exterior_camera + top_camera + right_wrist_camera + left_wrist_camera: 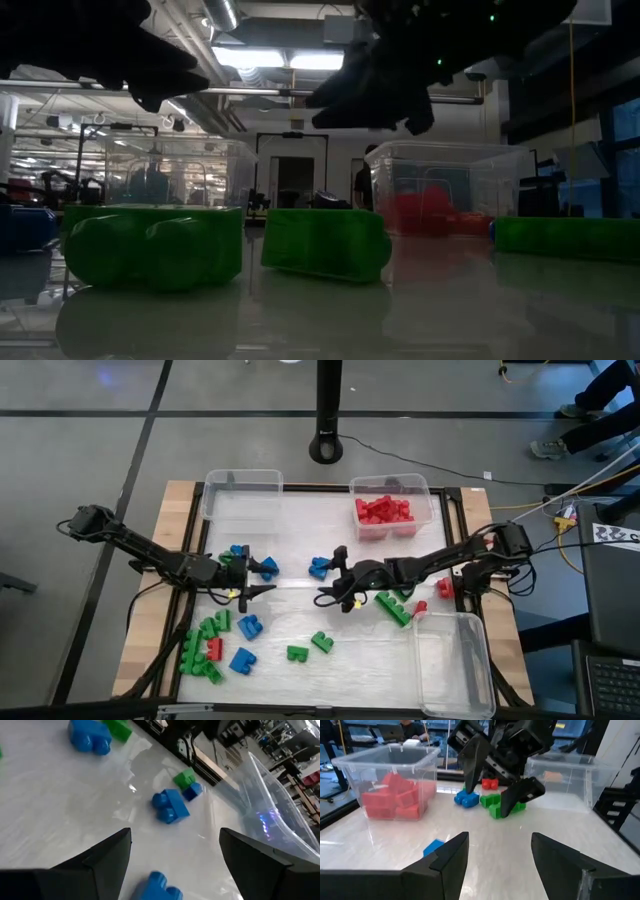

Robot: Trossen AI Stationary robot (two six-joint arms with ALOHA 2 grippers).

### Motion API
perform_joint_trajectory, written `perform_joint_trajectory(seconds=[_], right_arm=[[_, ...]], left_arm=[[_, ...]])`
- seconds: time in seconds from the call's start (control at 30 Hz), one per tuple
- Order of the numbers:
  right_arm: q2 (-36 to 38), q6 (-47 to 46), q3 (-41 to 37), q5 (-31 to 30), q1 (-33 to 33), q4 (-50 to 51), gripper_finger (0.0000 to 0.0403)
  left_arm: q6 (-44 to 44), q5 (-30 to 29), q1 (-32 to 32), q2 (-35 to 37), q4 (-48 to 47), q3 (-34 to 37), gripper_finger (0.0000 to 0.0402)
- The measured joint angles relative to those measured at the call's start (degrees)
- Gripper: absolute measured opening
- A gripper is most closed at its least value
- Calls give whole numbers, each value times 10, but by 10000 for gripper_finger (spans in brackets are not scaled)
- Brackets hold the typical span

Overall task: Sort blocks
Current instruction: Put the red game piece into the top right transparent bin

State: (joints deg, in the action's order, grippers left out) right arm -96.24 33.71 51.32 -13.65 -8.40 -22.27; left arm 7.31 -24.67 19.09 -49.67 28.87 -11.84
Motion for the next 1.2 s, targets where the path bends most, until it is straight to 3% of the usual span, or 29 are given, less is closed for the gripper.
perform_joint_trajectory(seconds=[0.67,0.83,1.03,1.2], right_arm=[[-16,11,0,12,2,-26,303],[-16,12,0,12,2,-25,303],[-16,10,0,12,2,-26,303],[-20,-3,0,13,1,-31,303]], left_arm=[[-34,3,5,-1,-21,0,205],[-66,4,7,-1,-20,0,205],[-140,3,7,-1,55,-2,205],[-182,15,15,-4,6,-43,205]])
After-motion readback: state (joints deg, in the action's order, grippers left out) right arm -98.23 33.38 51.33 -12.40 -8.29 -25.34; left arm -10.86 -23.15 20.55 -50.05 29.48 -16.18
